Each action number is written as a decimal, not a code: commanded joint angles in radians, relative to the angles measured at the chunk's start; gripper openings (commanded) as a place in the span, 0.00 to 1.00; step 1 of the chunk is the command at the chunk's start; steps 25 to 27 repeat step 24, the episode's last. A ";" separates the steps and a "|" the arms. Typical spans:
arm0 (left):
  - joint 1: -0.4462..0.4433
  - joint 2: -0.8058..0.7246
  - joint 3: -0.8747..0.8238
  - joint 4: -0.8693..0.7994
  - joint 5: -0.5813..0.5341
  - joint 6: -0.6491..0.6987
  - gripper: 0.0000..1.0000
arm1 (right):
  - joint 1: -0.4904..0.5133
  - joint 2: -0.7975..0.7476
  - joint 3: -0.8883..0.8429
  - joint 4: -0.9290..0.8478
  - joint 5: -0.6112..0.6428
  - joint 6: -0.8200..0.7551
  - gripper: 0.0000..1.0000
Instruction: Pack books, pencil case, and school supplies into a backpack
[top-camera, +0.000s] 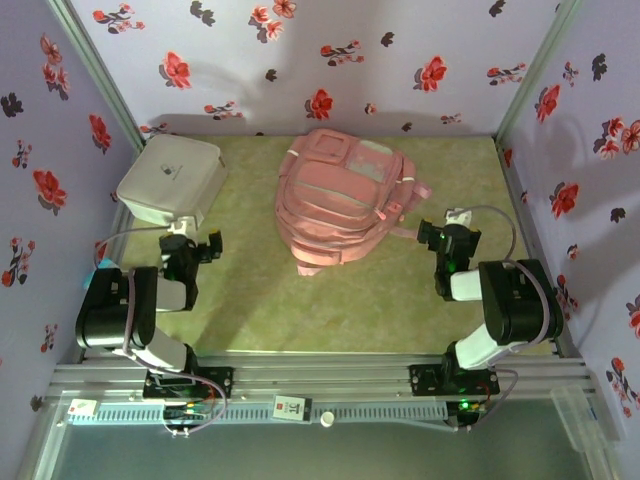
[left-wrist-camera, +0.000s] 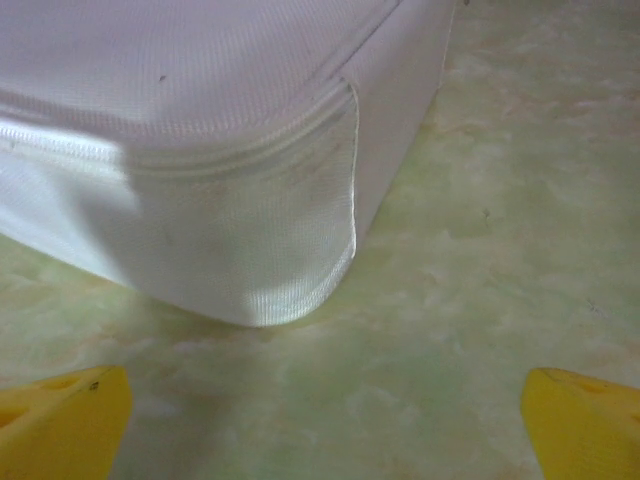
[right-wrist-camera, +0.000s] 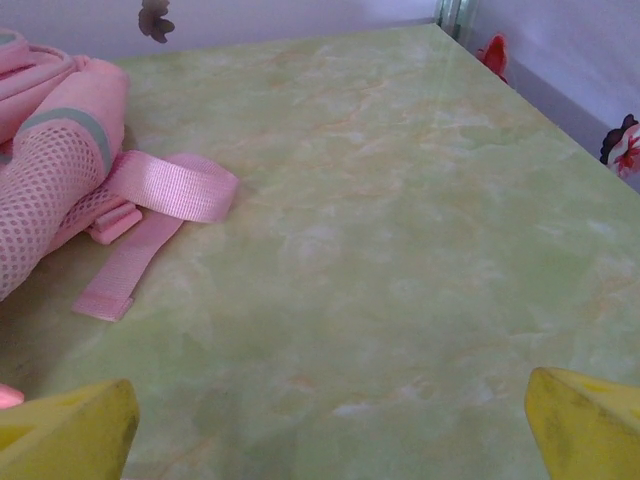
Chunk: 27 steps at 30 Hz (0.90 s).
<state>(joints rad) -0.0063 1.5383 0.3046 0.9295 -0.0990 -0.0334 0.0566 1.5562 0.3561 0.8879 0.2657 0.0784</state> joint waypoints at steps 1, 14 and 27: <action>0.008 0.004 0.076 -0.021 0.012 0.024 1.00 | -0.027 0.003 0.031 -0.004 -0.032 0.015 0.99; 0.002 0.007 0.095 -0.049 -0.004 0.028 1.00 | -0.026 0.002 0.032 -0.003 -0.033 0.016 0.99; 0.006 0.008 0.094 -0.050 -0.004 0.022 1.00 | -0.026 0.002 0.030 -0.002 -0.034 0.015 0.99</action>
